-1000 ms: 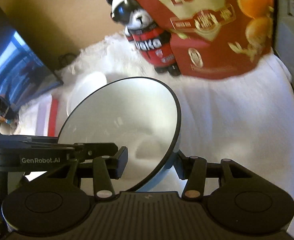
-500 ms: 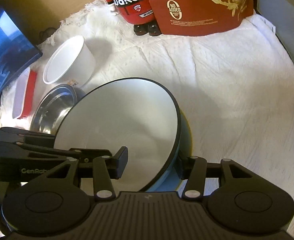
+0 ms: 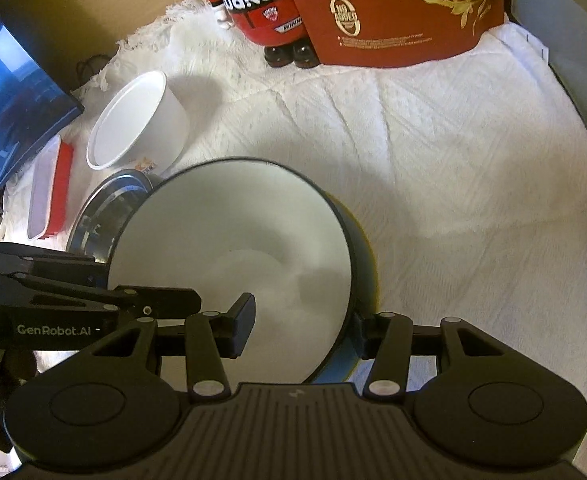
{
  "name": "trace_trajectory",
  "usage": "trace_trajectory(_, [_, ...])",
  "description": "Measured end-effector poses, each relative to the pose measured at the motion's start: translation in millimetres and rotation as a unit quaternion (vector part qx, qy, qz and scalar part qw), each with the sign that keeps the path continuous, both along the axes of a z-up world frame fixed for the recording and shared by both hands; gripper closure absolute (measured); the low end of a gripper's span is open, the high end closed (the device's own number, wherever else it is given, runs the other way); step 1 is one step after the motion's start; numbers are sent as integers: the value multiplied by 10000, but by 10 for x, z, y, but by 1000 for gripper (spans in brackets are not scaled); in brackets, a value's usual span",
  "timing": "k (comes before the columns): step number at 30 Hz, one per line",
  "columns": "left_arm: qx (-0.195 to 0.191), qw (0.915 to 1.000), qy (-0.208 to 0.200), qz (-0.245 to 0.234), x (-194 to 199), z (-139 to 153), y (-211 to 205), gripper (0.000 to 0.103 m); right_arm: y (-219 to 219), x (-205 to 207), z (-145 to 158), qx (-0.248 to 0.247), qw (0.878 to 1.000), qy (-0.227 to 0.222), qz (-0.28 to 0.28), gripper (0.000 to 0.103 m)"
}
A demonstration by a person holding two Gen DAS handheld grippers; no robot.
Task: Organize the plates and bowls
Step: 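Lower the blue bowl into the yellow-rimmed white bowl with both tools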
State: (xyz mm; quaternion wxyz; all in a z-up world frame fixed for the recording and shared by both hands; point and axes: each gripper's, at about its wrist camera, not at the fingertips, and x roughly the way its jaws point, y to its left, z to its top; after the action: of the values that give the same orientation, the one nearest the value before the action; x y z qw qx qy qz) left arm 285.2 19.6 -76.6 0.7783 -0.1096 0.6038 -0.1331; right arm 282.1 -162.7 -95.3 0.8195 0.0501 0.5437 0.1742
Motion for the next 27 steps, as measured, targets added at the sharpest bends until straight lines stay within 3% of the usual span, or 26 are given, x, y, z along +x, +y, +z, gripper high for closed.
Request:
trace_trajectory(5, [-28,9999,37,-91,-8,43,24,64,-27,-24,47,2,10000,-73,-48,53])
trace_trajectory(8, [-85,9999,70,-133,-12,104,51,68,-9,-38,79,-158,9994,-261,-155,52])
trace_trajectory(14, [108,9995,-236,-175,15,279,106,70,34,-31,122,-246,9983,-487,-201,49])
trace_trajectory(18, [230,9991,-309,-189,40,257,133,70,118,-114,77,-499,9966,-632,-177,49])
trace_trajectory(27, [383,9964,-495,-567,176,91,52,70,78,-216,92,-409,9955,-700,-482,49])
